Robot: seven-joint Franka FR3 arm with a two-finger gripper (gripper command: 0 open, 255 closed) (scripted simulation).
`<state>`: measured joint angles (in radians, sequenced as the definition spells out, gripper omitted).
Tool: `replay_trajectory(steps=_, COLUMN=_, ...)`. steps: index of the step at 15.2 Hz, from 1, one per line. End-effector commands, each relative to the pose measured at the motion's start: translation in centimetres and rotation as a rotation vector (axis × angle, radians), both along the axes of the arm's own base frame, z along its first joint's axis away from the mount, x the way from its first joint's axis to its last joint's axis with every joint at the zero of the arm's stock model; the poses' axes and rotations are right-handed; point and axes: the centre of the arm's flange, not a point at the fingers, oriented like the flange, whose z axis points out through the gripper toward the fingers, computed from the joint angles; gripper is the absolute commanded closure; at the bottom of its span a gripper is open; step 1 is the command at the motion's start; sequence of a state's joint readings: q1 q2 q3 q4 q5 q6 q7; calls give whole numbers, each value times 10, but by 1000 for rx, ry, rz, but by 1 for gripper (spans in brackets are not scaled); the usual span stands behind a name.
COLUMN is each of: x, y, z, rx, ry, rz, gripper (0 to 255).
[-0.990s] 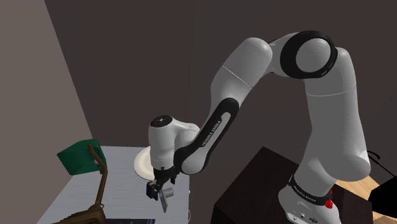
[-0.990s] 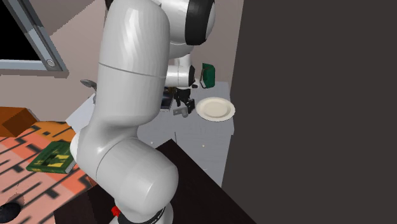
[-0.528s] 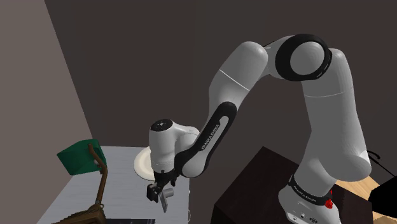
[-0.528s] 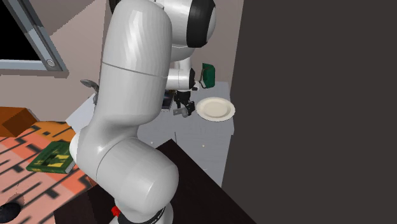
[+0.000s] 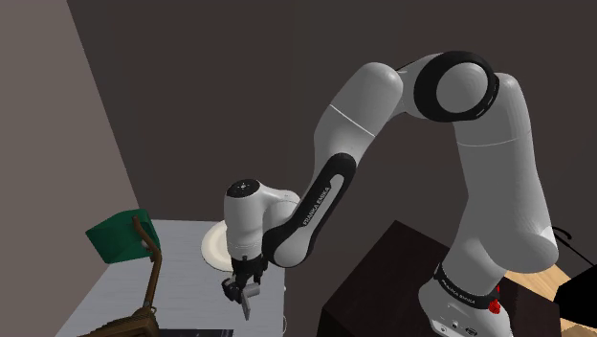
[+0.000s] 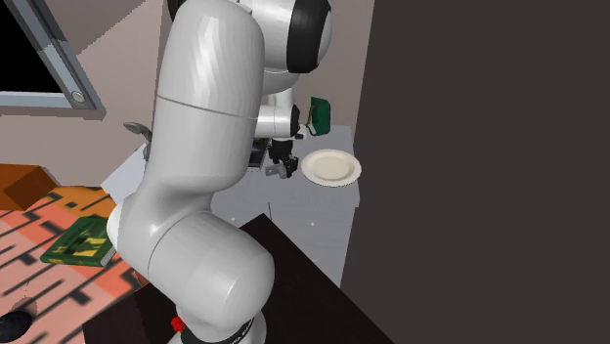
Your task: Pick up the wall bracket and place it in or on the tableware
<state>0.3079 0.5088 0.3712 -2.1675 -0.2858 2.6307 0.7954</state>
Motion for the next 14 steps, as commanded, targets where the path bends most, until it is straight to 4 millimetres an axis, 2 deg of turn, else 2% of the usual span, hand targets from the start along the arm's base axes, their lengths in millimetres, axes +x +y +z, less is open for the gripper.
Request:
replay_trajectory(steps=1, x=0, y=0, z=0, rx=0, ry=0, rz=0, gripper=255)
replay_trajectory(steps=4, x=0, y=0, z=0, rx=0, ry=0, rz=0, gripper=255)
replay_trajectory(steps=14, x=0, y=0, z=53, rx=0, ry=0, rz=0, gripper=255)
